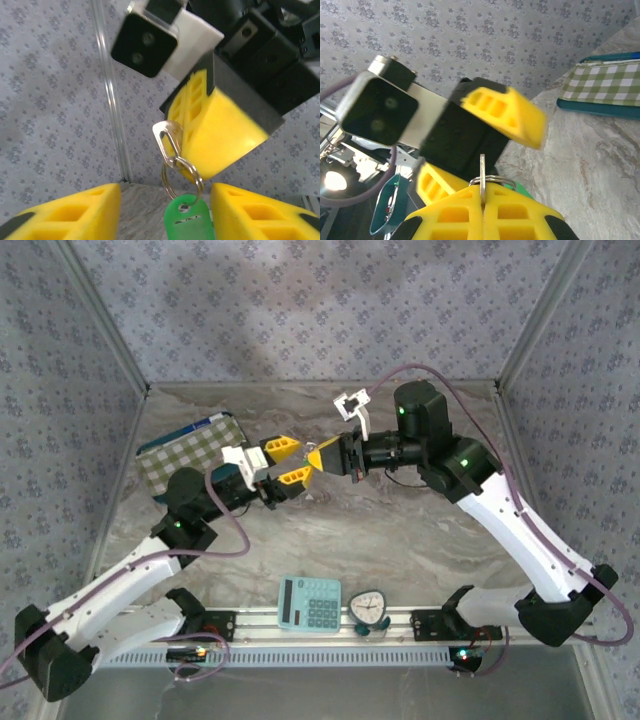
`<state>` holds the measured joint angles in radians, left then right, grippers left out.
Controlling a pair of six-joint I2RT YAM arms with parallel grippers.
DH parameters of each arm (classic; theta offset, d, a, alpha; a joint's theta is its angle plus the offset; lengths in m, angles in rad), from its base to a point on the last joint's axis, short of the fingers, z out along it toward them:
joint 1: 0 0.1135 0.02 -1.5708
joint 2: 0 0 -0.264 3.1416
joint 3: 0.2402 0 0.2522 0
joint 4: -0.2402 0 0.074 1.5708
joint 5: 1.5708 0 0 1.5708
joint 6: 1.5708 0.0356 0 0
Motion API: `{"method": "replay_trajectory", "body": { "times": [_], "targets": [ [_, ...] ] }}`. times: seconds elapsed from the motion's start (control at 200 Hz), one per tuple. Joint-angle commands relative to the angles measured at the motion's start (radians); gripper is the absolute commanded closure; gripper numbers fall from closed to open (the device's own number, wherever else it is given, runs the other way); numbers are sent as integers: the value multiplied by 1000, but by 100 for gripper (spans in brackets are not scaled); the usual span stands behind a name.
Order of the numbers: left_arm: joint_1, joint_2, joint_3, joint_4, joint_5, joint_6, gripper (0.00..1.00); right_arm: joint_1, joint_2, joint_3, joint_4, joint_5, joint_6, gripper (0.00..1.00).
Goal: Remove the keys from the keyring
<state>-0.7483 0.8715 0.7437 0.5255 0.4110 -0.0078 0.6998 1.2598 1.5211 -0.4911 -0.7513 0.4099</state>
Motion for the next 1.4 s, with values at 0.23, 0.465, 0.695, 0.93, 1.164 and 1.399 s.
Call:
{"method": "replay_trajectory", "body": {
  "times": [0.23, 0.465, 0.695, 0.93, 1.164, 1.399],
  "targets": [
    [2, -67, 155, -397, -15, -146, 63, 30, -23, -13, -46, 186, -91, 100],
    [101, -12, 195, -444, 141, -272, 68, 38, -17, -19, -75, 254, -136, 100],
    [137, 79, 246, -440, 251, -335, 64, 51, -14, -7, -106, 290, -174, 100],
    [136, 121, 271, -433, 280, -351, 63, 63, -8, 2, -156, 345, -197, 100],
    [136, 142, 284, -451, 299, -353, 65, 69, -7, 14, -169, 376, -206, 100],
    [128, 174, 309, -487, 319, -343, 69, 84, 4, 29, -180, 421, -220, 100]
  ]
}}
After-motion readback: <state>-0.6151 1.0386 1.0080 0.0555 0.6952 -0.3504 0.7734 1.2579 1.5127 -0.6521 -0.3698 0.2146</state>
